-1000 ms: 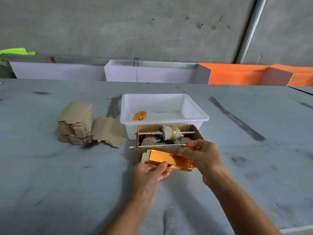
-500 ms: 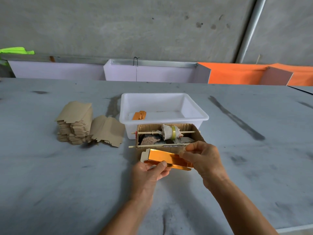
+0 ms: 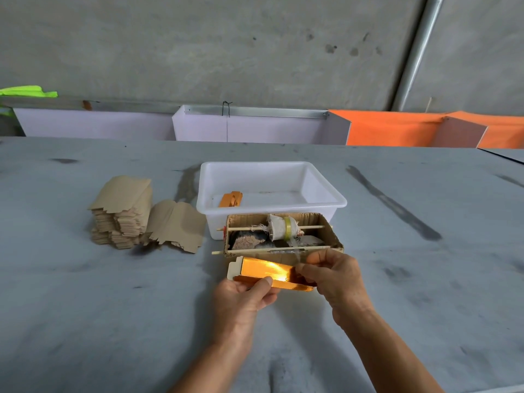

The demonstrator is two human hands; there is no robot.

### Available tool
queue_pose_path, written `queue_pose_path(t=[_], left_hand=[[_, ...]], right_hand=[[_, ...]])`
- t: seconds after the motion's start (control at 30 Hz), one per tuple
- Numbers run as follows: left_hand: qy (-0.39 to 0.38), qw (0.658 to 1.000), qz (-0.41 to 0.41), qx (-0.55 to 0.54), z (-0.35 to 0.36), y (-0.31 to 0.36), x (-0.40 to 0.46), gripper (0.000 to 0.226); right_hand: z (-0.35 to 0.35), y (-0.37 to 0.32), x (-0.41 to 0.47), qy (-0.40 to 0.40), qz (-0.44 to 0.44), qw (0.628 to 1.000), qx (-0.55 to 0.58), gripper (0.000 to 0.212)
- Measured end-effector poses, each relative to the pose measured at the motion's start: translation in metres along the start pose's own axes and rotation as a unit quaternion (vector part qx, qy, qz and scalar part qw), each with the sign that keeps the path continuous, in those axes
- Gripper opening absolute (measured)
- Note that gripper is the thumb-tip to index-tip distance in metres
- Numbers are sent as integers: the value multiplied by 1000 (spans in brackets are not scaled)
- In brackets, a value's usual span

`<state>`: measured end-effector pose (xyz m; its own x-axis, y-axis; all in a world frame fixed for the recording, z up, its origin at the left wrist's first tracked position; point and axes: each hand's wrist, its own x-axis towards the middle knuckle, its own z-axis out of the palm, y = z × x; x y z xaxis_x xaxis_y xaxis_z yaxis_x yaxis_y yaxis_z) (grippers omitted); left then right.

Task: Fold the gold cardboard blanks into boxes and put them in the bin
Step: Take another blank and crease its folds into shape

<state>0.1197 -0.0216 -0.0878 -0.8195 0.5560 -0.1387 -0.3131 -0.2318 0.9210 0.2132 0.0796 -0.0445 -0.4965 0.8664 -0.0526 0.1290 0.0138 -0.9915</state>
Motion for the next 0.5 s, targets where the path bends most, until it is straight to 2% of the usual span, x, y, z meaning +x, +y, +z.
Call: queue_pose_path(t=[0.3, 0.5], left_hand=[[13, 1000, 5, 20, 0, 5, -3, 8], [25, 1000, 15, -3, 0, 8, -4, 9]], right_hand=[[-4, 2, 1, -7, 29, 1000, -6, 24], [-12, -1, -9, -27, 4, 999, 30, 21]])
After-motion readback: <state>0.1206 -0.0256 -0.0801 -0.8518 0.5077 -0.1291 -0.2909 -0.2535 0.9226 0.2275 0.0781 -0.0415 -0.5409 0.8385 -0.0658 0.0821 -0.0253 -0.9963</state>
